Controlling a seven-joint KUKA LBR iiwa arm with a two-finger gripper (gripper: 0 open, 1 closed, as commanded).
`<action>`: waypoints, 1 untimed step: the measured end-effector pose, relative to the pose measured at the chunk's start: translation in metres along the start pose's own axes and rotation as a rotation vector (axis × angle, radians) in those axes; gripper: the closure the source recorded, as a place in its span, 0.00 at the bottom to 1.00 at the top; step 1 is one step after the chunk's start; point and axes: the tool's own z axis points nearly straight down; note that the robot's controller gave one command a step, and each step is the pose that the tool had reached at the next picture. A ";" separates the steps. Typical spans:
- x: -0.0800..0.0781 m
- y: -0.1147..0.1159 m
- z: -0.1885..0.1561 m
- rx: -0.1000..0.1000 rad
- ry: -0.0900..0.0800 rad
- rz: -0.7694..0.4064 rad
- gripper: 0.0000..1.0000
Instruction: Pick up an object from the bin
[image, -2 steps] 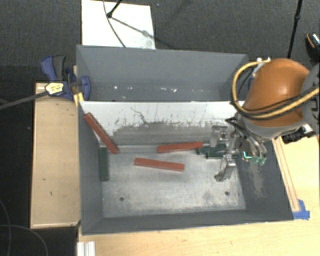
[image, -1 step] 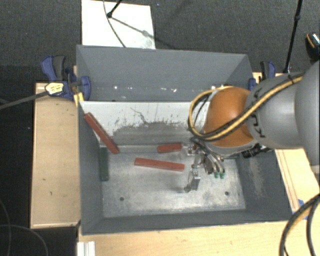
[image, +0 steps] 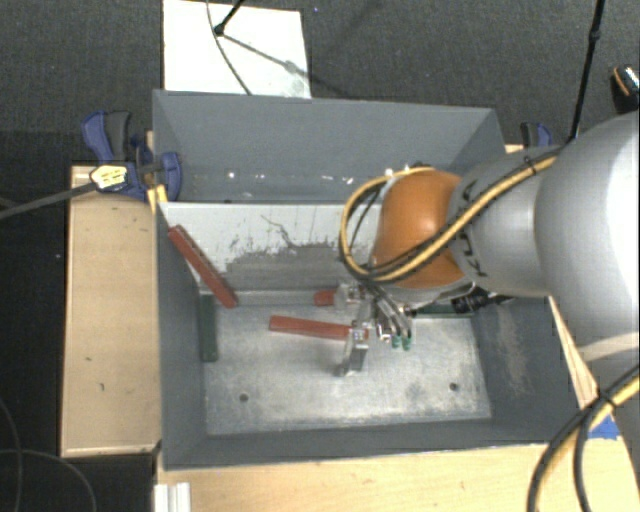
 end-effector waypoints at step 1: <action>0.000 0.000 0.000 0.001 -0.001 -0.001 1.00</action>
Offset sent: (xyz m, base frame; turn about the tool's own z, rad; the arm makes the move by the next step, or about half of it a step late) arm 0.0000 0.0000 0.0000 0.0000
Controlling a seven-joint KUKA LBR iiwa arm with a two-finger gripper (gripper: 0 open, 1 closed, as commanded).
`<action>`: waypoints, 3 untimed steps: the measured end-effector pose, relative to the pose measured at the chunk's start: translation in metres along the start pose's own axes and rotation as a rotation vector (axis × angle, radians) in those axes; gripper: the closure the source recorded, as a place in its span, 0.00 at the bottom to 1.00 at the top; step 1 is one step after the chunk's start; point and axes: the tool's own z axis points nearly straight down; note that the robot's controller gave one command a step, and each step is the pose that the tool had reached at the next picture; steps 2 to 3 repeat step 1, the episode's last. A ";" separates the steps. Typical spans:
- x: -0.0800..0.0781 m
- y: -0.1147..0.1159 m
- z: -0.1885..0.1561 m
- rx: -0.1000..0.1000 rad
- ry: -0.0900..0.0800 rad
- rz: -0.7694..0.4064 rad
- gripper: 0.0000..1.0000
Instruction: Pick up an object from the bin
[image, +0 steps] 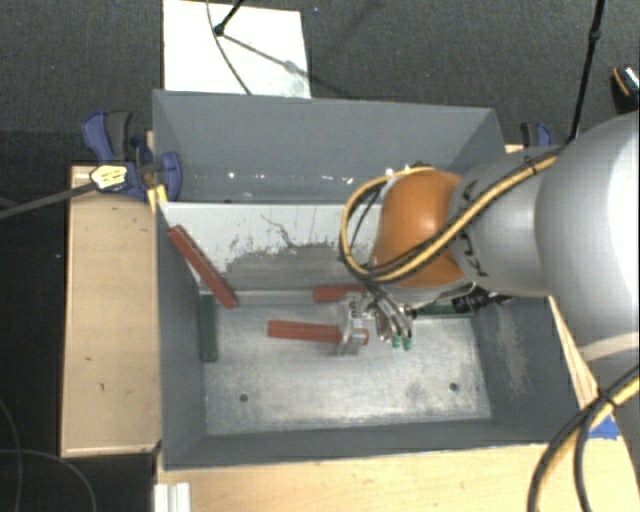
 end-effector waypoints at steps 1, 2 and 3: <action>0.011 0.024 -0.151 -0.002 -0.004 0.001 1.00; 0.011 0.024 -0.151 -0.002 -0.004 0.001 1.00; 0.011 0.024 -0.151 -0.002 -0.004 0.001 1.00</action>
Offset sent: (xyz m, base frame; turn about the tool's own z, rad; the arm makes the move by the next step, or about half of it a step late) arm -0.0121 0.0237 0.1458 0.0046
